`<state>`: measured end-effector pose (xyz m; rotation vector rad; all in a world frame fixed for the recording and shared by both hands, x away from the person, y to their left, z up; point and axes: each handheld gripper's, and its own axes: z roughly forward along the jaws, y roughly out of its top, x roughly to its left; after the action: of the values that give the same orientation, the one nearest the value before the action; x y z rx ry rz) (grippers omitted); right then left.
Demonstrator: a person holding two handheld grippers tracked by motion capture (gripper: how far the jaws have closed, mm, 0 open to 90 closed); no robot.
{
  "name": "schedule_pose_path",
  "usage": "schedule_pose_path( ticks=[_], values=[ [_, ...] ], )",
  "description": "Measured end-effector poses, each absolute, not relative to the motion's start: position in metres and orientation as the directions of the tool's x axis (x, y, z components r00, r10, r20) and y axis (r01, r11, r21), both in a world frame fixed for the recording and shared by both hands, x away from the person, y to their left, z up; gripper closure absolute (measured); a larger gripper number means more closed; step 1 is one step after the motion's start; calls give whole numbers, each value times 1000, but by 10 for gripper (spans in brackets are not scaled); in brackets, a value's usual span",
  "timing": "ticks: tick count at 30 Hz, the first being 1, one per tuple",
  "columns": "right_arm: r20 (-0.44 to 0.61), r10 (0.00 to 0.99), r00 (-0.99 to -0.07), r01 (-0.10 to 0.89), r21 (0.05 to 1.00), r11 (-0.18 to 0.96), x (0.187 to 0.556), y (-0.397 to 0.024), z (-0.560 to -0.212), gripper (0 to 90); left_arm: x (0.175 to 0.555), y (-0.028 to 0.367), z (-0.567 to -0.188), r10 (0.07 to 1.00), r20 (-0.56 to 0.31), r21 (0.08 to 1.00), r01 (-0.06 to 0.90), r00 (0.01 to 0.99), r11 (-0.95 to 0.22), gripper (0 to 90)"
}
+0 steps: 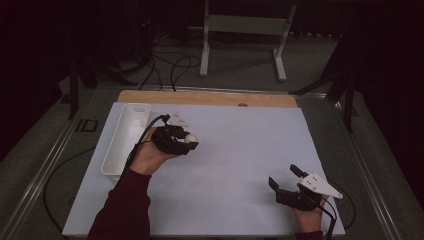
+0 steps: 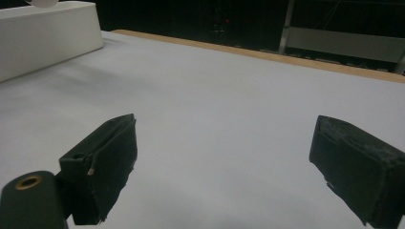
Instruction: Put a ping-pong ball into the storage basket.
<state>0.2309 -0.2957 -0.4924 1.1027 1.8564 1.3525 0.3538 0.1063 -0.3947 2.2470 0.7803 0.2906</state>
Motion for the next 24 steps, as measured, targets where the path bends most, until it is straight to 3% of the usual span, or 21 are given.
schedule_pose_path(
  ticks=[24],
  values=[
    [16,875,-483,280,950,137,230,-296,-492,88,352,129,-392,639,-18,716,456,769,-529,515]
  ],
)
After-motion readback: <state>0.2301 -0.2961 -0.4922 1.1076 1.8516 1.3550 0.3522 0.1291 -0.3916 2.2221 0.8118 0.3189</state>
